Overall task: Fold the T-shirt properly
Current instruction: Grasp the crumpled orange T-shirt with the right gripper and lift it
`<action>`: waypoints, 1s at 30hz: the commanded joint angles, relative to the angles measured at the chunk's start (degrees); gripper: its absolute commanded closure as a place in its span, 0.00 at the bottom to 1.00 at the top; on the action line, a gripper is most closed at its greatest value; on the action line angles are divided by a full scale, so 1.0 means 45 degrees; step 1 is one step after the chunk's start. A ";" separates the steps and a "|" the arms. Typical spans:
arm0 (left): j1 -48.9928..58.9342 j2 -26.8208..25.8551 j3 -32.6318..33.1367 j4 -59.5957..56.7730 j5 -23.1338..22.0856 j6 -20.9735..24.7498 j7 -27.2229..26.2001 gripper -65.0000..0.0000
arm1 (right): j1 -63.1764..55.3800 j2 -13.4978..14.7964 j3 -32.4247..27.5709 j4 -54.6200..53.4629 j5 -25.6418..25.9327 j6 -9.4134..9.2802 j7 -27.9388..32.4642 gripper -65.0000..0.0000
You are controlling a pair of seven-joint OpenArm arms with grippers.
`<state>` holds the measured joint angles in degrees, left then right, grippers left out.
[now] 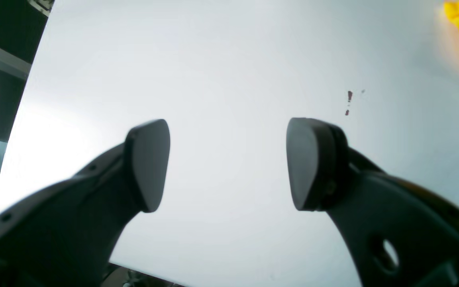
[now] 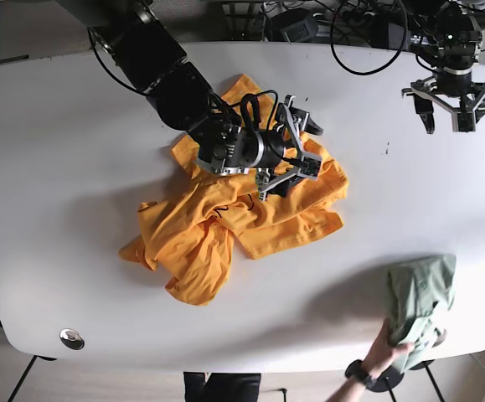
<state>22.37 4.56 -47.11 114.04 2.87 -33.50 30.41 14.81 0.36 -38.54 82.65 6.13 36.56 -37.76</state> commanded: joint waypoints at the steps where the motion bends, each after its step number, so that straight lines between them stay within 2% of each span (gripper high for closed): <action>1: 0.0020 -0.0046 -0.0031 0.0182 -0.0180 0.0010 -0.0263 0.34 | 0.0470 -0.0598 -0.0196 -0.0697 -0.0747 -0.0456 0.0899 0.27; 4: 0.0020 -0.0007 0.0047 0.0182 -0.0180 0.0010 -0.0263 0.34 | 0.0646 -0.1399 -0.0216 -0.2357 -0.2486 -0.0514 0.2071 0.27; 6: 0.0020 0.0013 0.0067 0.0182 -0.0219 0.0010 -0.0263 0.34 | 0.0704 -0.1497 -0.0196 -0.3080 -0.2837 -0.0514 0.2520 0.27; 9: 0.0079 -0.0065 -0.0031 0.0162 -0.1332 0.0010 -0.0263 0.34 | 0.0822 -0.1457 -0.0177 -0.3881 -0.2876 -0.0631 0.3321 0.27; 11: 0.0118 -0.0085 -0.0031 0.0162 -0.1684 0.0010 -0.0243 0.34 | 0.0822 -0.1379 0.0448 -0.4135 -0.2955 -0.0631 0.3614 0.27; 15: 0.0098 -0.0202 -0.0012 0.0162 -0.1821 -0.0009 0.0616 0.34 | 0.0763 -0.1321 0.1835 -0.4213 -0.3033 -0.0631 0.4102 0.27; 17: 0.0079 -0.0378 0.0047 0.0162 -0.1821 -0.0009 0.0772 0.34 | 0.0783 -0.0989 0.2343 -0.4194 -0.2994 -0.0631 0.4122 0.27; 24: 0.0040 -0.0397 0.0067 0.0162 -0.1821 -0.0009 0.0772 0.34 | 0.0607 -0.0871 0.2500 -0.4272 -0.2994 -0.0631 0.4610 0.28; 26: 0.0040 -0.0397 0.0067 0.0162 -0.1821 -0.0009 0.0772 0.34 | 0.0470 -0.0891 0.2500 -0.4272 -0.2994 -0.0631 0.4630 0.41; 30: 0.0040 -0.0397 0.0047 0.0162 -0.1840 -0.0009 0.0772 0.34 | 0.0431 -0.0930 0.2500 -0.4194 -0.2916 -0.0631 0.4630 0.86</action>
<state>22.68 3.29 -46.70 113.82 -4.43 -33.52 35.11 15.62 -3.22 -27.42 62.78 -7.68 33.45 -17.80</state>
